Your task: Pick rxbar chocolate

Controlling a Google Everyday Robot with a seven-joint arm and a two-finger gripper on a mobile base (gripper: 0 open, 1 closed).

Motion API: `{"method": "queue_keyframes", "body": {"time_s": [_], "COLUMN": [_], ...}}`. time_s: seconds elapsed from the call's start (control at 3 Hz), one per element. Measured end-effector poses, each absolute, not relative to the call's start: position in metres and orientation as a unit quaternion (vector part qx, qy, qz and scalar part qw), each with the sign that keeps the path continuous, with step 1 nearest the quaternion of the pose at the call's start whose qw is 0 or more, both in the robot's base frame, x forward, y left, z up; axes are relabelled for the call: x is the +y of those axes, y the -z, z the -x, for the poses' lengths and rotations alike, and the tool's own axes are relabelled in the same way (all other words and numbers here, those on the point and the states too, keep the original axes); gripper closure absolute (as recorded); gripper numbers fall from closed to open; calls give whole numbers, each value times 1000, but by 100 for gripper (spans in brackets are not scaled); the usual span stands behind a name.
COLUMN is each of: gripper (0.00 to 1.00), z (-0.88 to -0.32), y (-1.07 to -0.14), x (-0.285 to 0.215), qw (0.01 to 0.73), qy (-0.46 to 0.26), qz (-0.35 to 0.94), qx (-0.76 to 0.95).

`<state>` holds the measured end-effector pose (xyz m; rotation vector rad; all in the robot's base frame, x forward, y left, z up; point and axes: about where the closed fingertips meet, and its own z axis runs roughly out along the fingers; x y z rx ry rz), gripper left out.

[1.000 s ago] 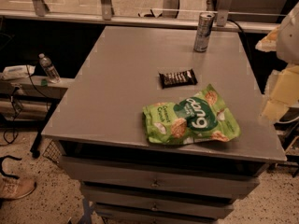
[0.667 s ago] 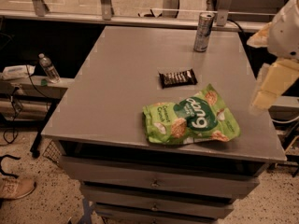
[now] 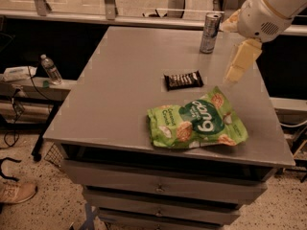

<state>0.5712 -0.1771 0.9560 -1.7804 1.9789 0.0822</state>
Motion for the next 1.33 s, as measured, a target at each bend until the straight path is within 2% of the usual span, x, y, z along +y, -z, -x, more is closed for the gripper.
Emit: {"method": "queue_keyframes", "body": {"time_s": [0.67,1.33], "gripper": [0,0], "z": [-626,-644], "y": [-925,-873], "x": [-127,-95], "qw": [198,128], "qy": [-31,-13], "qz": [691,707], "qx": [695,695]}}
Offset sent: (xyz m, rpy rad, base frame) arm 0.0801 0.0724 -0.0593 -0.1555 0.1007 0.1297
